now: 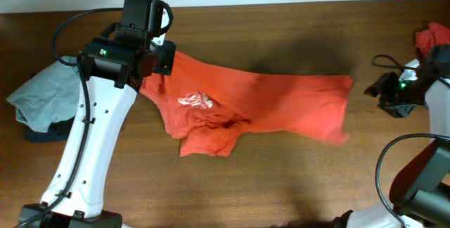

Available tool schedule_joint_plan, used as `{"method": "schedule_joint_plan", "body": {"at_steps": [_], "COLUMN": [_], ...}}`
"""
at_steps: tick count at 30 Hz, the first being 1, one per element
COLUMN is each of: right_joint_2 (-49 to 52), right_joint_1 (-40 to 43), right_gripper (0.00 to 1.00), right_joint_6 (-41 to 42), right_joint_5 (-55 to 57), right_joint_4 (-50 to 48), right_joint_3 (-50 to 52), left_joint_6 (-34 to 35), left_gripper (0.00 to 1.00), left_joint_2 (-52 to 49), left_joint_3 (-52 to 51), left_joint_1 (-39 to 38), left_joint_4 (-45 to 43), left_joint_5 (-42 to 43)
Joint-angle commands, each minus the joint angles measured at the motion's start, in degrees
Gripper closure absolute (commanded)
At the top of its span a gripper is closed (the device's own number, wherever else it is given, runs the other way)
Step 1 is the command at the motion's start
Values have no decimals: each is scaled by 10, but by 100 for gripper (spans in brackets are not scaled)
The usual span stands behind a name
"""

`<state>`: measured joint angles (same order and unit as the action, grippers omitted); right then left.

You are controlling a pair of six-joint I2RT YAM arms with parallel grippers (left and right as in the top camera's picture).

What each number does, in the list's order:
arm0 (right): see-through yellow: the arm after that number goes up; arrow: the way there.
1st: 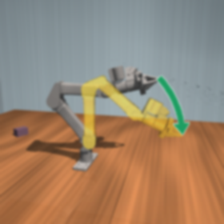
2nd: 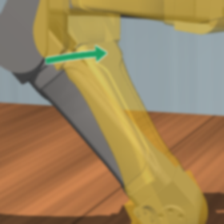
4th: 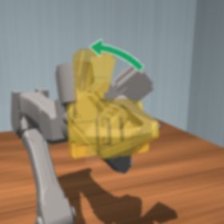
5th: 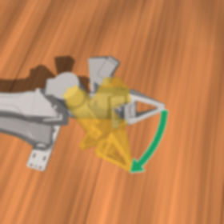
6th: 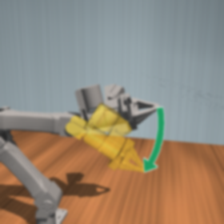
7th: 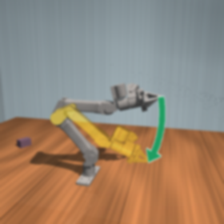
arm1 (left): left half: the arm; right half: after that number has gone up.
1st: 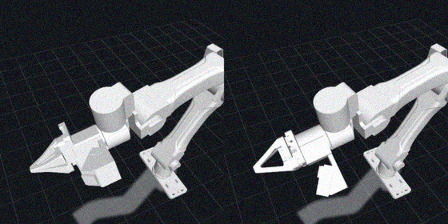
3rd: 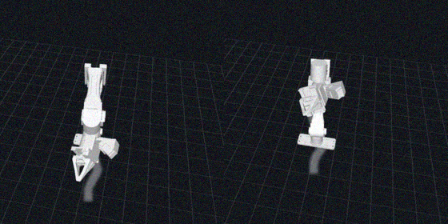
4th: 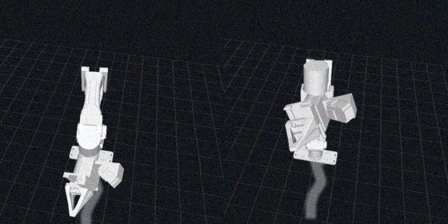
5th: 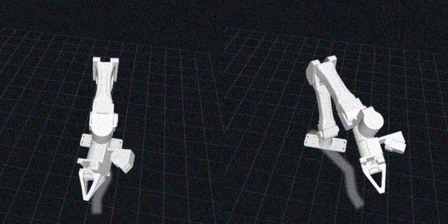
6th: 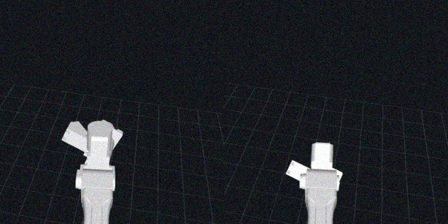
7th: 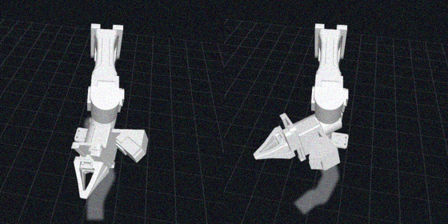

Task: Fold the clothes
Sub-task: 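Pull the shirt apart, left gripper toward upper left, right toward right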

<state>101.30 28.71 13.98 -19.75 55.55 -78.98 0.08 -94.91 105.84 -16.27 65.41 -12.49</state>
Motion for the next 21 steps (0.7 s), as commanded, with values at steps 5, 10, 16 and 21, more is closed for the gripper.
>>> {"method": "schedule_joint_plan", "body": {"at_steps": [5,10,16,21], "right_joint_2": [-7,-7,-6,-6], "right_joint_1": [-59,-112,-137,-137], "right_gripper": [35,31,31,32], "right_joint_6": [-18,-20,21,46], "right_joint_5": [-10,18,50,37], "right_joint_4": [72,95,40,-69], "right_joint_3": [-9,12,117,240], "left_joint_6": [4,4,4,4], "left_gripper": [99,99,99,99], "left_joint_2": [16,16,16,16], "left_joint_3": [1,1,1,1], "left_joint_1": [4,4,4,4], "left_joint_4": [0,-2,-2,-3], "left_joint_5": [-10,-10,-11,-10]}}
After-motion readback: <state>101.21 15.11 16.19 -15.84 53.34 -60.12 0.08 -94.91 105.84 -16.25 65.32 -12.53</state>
